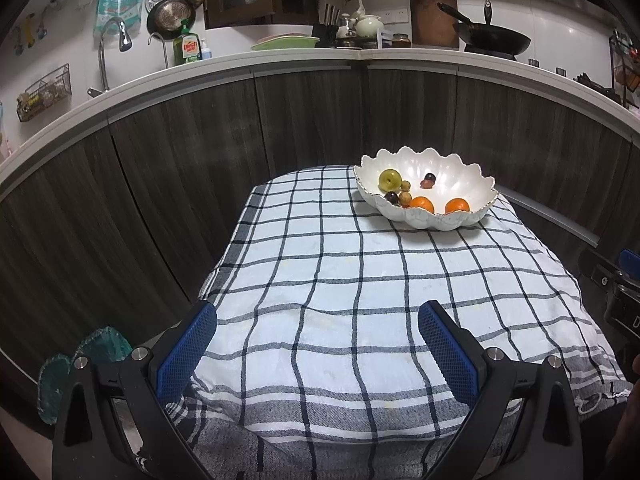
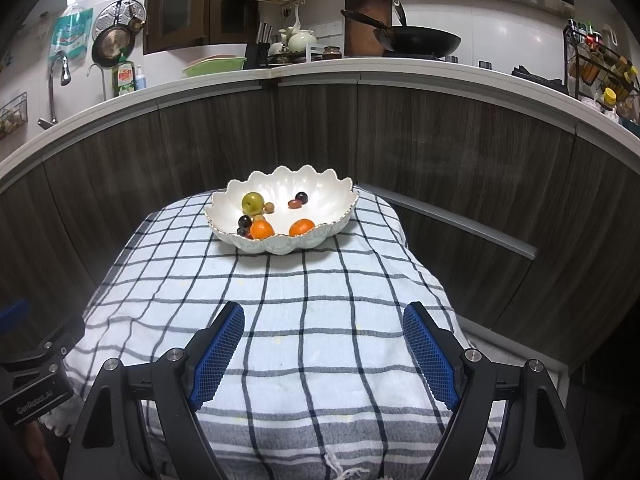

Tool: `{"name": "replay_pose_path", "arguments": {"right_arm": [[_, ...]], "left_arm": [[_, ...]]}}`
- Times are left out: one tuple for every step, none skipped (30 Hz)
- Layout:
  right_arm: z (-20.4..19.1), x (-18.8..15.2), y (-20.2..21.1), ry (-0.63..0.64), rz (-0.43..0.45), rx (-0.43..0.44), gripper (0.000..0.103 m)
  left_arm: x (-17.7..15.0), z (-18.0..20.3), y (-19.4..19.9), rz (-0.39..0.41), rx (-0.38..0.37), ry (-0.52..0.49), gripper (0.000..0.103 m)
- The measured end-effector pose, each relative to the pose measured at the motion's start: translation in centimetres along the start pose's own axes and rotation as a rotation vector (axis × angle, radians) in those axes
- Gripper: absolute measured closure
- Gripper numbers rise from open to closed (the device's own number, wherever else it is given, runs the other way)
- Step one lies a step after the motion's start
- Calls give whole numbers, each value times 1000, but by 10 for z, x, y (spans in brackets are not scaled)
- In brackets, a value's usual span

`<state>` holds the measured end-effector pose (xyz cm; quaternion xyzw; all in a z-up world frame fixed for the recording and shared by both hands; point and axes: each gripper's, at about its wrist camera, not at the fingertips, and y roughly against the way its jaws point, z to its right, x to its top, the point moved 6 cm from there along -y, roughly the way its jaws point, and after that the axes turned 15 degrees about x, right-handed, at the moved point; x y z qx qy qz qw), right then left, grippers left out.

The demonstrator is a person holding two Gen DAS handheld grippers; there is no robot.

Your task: Organize fruits

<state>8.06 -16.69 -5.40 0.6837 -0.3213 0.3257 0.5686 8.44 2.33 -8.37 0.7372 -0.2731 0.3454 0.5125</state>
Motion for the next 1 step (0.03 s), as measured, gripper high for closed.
{"name": "replay_pose_path", "arguments": {"right_arm": [[0,0,0,0,0,0,21]], "left_arm": [[0,0,0,-2,0,-1,0]]}}
